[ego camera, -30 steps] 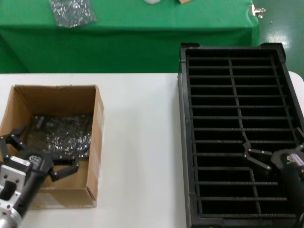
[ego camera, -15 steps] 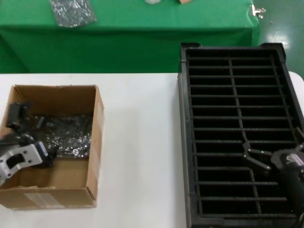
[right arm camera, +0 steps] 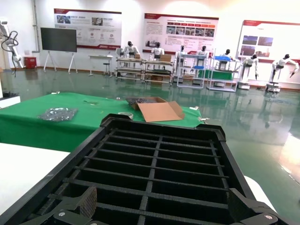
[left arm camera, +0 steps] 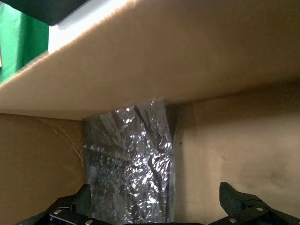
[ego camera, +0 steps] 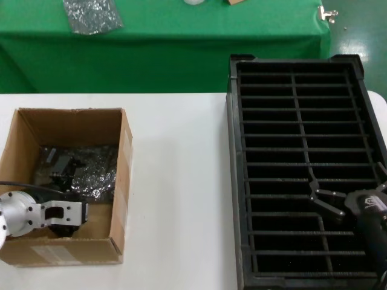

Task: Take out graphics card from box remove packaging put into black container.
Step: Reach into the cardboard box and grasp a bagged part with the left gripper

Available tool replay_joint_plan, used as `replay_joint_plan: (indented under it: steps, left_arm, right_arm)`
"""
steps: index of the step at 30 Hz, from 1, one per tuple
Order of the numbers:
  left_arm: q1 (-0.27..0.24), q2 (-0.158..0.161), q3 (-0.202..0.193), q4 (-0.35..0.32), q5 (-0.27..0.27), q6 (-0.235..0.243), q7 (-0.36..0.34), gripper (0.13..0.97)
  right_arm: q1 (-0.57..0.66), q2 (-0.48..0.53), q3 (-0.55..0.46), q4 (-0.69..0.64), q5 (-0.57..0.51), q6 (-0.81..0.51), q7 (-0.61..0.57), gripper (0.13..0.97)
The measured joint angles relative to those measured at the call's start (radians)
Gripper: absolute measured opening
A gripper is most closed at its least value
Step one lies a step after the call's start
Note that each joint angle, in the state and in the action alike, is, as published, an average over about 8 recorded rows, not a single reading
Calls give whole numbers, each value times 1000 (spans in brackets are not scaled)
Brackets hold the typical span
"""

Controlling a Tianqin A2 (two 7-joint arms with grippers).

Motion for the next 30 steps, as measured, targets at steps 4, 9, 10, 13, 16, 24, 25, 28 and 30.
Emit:
replay_joint_plan:
  steps: [4, 9, 10, 13, 16, 24, 25, 28, 30]
  left_arm:
    - [-37, 31, 27, 75, 12, -51, 53, 966]
    - [-62, 63, 46, 147, -3, -156, 139, 966]
    - [-65, 68, 49, 158, -11, -177, 157, 966]
    - [-72, 78, 58, 186, -43, -233, 216, 957]
    - [-76, 84, 67, 207, -79, -271, 268, 948]
    - [-72, 87, 81, 230, -129, -296, 328, 885]
    - [-71, 87, 82, 231, -130, -295, 329, 874]
    - [-67, 86, 85, 231, -131, -294, 330, 851]
    - [-65, 86, 86, 230, -129, -294, 327, 812]
  right_arm:
    - [0, 0, 0, 0, 0, 0, 0, 966]
    - [0, 0, 0, 0, 0, 0, 0, 966]
    - [0, 0, 0, 0, 0, 0, 0, 966]
    - [0, 0, 0, 0, 0, 0, 0, 966]
    - [0, 0, 0, 0, 0, 0, 0, 966]
    - [0, 0, 0, 0, 0, 0, 0, 966]
    - [0, 0, 0, 0, 0, 0, 0, 966]
    - [0, 0, 0, 0, 0, 0, 0, 966]
    - [0, 0, 0, 0, 0, 0, 0, 966]
